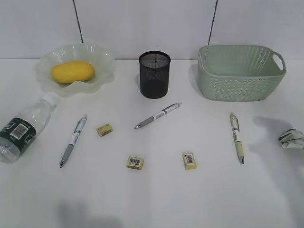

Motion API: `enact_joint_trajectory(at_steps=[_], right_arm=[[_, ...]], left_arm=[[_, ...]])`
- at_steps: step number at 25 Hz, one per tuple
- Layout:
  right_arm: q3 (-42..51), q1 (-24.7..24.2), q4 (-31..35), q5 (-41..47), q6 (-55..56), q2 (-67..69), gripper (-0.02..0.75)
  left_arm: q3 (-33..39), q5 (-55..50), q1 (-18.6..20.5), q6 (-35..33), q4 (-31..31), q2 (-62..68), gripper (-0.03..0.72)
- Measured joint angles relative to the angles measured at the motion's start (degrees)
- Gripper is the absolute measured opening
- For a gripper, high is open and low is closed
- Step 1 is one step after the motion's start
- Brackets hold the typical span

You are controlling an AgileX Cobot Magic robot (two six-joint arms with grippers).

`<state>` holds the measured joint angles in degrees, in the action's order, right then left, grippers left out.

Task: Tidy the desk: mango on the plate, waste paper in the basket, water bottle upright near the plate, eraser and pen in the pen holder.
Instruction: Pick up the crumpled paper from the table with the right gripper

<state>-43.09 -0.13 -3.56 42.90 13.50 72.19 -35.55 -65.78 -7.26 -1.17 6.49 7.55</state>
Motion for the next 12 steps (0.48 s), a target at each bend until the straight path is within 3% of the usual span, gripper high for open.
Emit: enact_joint_trajectory(at_steps=[5, 12], right_arm=[[-1.11, 0.00, 0.24, -2.94, 1.13, 8.31, 0.591], [-1.41, 0.00, 0.24, -9.95, 6.41, 16.18, 0.597]], left_arm=[[0.14, -4.02, 0.07, 0.17, -2.75, -7.97, 0.501], [3.01, -1.79, 0.38, 0.29, -4.84, -7.99, 0.501]])
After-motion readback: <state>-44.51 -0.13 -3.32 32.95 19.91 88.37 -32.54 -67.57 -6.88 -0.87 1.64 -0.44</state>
